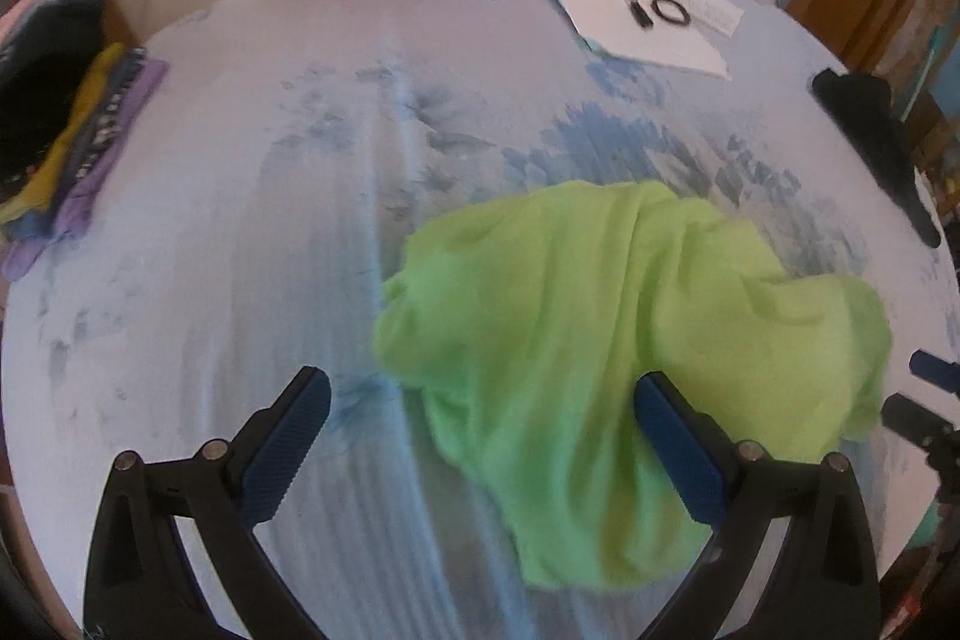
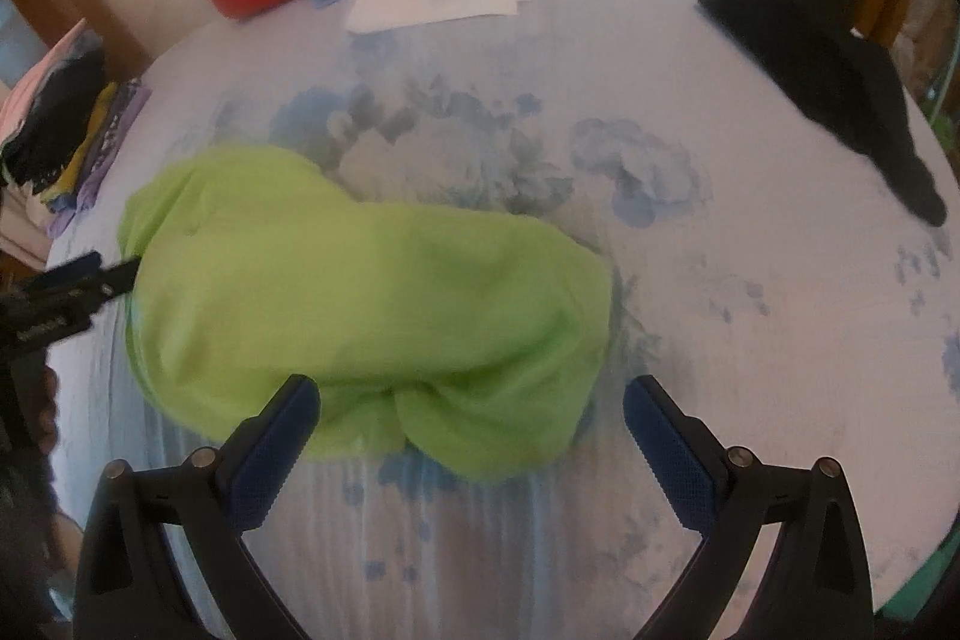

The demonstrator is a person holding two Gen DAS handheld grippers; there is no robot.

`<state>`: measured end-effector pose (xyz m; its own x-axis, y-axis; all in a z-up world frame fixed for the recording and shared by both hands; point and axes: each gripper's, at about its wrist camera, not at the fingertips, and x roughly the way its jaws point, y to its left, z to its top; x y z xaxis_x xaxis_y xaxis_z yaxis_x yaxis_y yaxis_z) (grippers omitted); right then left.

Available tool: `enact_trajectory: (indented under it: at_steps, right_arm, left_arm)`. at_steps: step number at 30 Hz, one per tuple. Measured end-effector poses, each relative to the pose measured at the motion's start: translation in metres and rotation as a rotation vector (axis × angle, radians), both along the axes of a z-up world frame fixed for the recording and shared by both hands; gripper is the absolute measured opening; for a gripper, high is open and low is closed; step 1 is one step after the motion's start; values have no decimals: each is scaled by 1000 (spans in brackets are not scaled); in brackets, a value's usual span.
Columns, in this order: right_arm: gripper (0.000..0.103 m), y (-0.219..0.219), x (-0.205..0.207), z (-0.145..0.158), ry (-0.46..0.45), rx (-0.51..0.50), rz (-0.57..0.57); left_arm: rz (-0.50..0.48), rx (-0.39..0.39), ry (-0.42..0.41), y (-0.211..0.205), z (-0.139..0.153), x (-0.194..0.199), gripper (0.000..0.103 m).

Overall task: Fold clothes
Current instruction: 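Grasp the lime-green T-shirt with both grippers and lift it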

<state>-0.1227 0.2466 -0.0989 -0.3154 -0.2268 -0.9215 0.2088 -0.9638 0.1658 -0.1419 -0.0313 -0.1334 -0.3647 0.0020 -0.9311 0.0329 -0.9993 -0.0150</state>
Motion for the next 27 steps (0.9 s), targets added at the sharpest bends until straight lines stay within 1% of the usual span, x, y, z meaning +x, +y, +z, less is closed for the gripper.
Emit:
enact_trajectory:
  at_steps: [3,5,6,7,8,9,10,11,12,13,15,16,17,20,21,22,23,24,25,26,27]
  right_arm:
    - [103,-5,-8,-8,-18,-15,8]
    - [103,-8,-14,-14,-30,-25,14]
    - [103,-10,-17,-16,-37,-30,16]
    - [101,-11,-19,-19,-43,-35,19]
    - [94,-13,-22,-22,-49,-40,22]
    - [87,-15,-25,-25,-55,-45,25]
    - [69,-19,-24,-26,-61,-47,43]
    - [51,-24,-23,-27,-68,-49,60]
    - [43,-29,-22,-28,-74,-50,77]
    - [34,-34,-21,-29,-81,-52,95]
    - [26,-43,-19,-31,-93,-56,128]
    - [18,-42,-19,-25,-78,-62,126]
    - [17,-41,-19,-19,-63,-67,122]
    - [16,-15,-21,13,37,-83,23]
    - [16,-3,-21,25,72,-85,-17]
    - [16,10,-22,36,106,-88,-58]
    - [16,26,-22,46,128,-99,-105]
    - [16,38,-22,53,142,-100,-143]
    - [16,50,-22,59,150,-82,-180]
    - [16,60,-20,61,155,-60,-209]
    - [16,70,-19,64,160,-39,-236]
  left_arm:
    - [-7,17,-57,6,-23,-4,103]
    - [1,45,-88,6,-36,-4,103]
    - [0,36,-64,8,-36,-2,103]
    - [-8,41,-45,10,-28,0,103]
    - [-17,50,-28,11,-20,2,103]
    - [-25,59,-10,12,-11,3,94]
    - [-34,68,7,13,-2,5,83]
    - [-42,77,24,14,6,6,56]
    - [-51,86,42,15,15,8,27]
    - [-59,95,59,16,24,10,22]
    - [-76,113,94,18,41,13,21]
    - [-84,121,111,19,49,15,21]
    - [-93,130,129,20,58,16,21]
    - [-118,157,181,23,84,21,21]
    - [-126,193,200,20,94,21,23]
    - [-142,227,200,17,101,20,26]
    - [-160,259,198,14,107,19,37]
    - [-164,254,212,13,113,21,56]
    - [-161,231,232,11,117,25,65]
    - [-156,205,251,9,121,30,78]
    - [-151,195,259,5,123,32,80]
